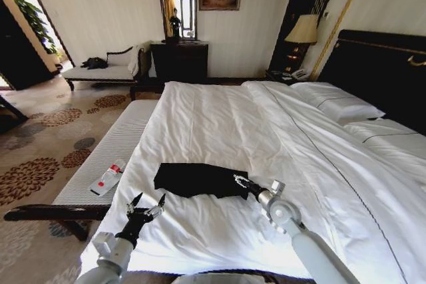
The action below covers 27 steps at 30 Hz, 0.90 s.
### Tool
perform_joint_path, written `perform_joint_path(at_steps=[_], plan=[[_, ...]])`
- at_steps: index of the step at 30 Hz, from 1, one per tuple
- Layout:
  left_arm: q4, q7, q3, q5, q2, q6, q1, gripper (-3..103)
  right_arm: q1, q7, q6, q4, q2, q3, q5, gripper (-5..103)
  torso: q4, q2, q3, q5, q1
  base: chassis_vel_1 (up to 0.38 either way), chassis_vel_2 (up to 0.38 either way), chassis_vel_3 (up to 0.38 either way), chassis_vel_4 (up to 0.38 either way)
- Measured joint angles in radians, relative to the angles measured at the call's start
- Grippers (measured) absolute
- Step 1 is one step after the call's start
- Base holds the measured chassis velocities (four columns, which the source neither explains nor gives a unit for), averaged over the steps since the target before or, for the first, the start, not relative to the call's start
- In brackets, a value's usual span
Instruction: Fold the clothes on the bed.
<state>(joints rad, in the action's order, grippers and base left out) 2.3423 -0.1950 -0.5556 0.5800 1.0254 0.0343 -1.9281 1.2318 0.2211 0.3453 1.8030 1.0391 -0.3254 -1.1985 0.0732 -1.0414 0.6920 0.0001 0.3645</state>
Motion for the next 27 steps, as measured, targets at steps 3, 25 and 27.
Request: perform_joint_path(at_steps=[3, 25, 27], plan=[[0.0, -0.003, 0.004, 0.001, 0.001, -0.001, 0.002, 100, 0.011, -0.019, -0.011, -0.027, 0.001, -0.026, 0.024, 100, 0.0, 0.0, 0.0, 0.0, 0.0, 0.0, 0.0, 0.0, 0.0], [0.005, 0.001, 0.011, -0.027, 0.034, -0.004, -0.015, 100, 0.015, 0.007, 0.062, -0.037, 0.109, -0.037, -0.108, 73, 0.0, 0.0, 0.0, -0.0001, 0.0, 0.0, 0.0, 0.0, 0.0], [0.01, -0.006, 0.002, -0.016, 0.034, -0.002, -0.004, 100, 0.016, 0.014, 0.062, -0.031, 0.118, -0.04, -0.112, 68, 0.0, 0.0, 0.0, -0.0001, 0.0, 0.0, 0.0, 0.0, 0.0]])
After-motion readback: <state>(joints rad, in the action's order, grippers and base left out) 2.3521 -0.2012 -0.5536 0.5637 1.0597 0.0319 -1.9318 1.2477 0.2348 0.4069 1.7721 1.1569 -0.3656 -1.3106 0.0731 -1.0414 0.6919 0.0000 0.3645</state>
